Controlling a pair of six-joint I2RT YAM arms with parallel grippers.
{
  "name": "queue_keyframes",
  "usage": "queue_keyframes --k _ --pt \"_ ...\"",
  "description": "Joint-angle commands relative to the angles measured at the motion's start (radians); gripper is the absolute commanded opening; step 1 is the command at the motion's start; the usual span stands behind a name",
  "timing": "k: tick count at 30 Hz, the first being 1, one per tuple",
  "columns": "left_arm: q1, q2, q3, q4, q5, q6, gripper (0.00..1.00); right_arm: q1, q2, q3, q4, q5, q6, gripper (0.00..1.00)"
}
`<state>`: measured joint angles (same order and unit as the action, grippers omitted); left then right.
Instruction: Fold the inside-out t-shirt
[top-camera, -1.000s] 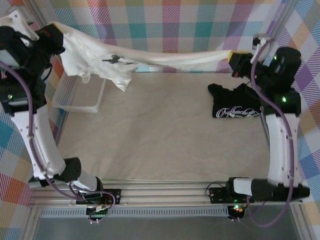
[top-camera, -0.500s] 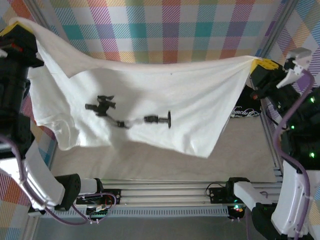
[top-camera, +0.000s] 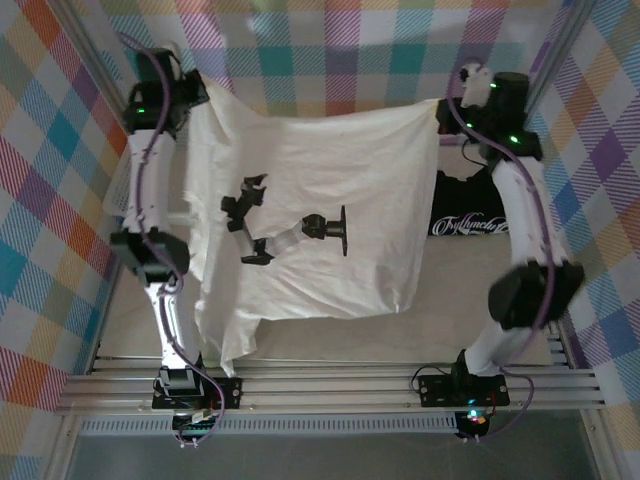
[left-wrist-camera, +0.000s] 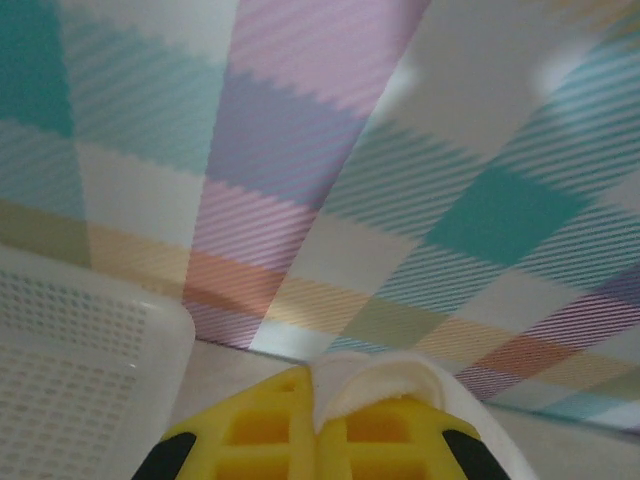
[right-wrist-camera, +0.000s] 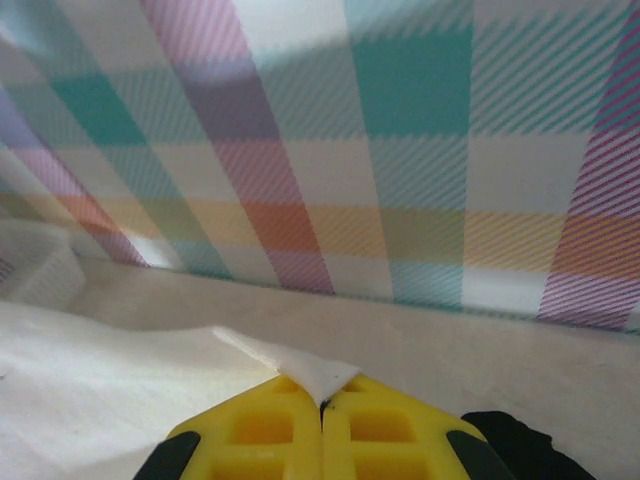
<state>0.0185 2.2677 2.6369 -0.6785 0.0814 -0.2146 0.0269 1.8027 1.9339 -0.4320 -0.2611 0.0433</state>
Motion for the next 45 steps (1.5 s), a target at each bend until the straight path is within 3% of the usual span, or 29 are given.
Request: queue_keyframes --k 1,3,6,8,11,13,15,18,21,25,30,40,45 --pt "-0.021 0.175 0.194 0.017 -0.043 0.0 0.09 0.039 0.266 0.259 0.016 0.056 -0.01 0.03" --pt "-0.022 0.26 0.27 0.011 -0.049 -0.024 0.23 0.052 0.506 0.552 -0.118 0.058 0.02 0.14" --pt "-0.022 0.247 0.233 -0.009 -0.062 -0.045 0.41 0.054 0.776 0.998 -0.355 0.055 0.057 0.25" --pt "-0.023 0.211 0.204 -0.057 -0.037 -0.067 0.49 0.054 0.824 1.101 -0.475 0.065 0.06 0.3" --pt "-0.029 0.101 0.052 -0.087 0.014 -0.111 0.58 0.059 0.709 0.891 -0.565 0.067 0.049 0.36" --pt "-0.041 -0.021 -0.156 -0.037 0.038 -0.133 0.6 0.069 0.534 0.534 -0.495 0.087 0.038 0.45" --pt "-0.062 -0.188 -0.439 0.082 0.085 -0.185 0.61 0.071 0.301 0.096 -0.306 0.096 0.071 0.47" --pt "-0.119 -0.408 -0.862 0.268 0.115 -0.264 0.61 0.075 0.039 -0.333 -0.186 0.117 0.127 0.48" --pt "-0.201 -0.588 -1.181 0.42 0.133 -0.326 0.61 0.092 -0.119 -0.604 -0.216 0.151 0.164 0.5" --pt "-0.305 -0.736 -1.437 0.459 0.123 -0.336 0.62 0.093 -0.265 -0.883 -0.225 0.166 0.246 0.49" --pt "-0.37 -0.856 -1.699 0.423 0.084 -0.328 0.62 0.093 -0.233 -1.012 -0.203 0.145 0.289 0.48" --pt "-0.368 -0.895 -1.901 0.374 0.014 -0.294 0.64 0.092 -0.111 -0.936 -0.198 0.197 0.259 0.48" --pt "-0.367 -0.87 -1.948 0.382 -0.013 -0.29 0.64 0.093 -0.091 -0.922 -0.207 0.2 0.244 0.32"
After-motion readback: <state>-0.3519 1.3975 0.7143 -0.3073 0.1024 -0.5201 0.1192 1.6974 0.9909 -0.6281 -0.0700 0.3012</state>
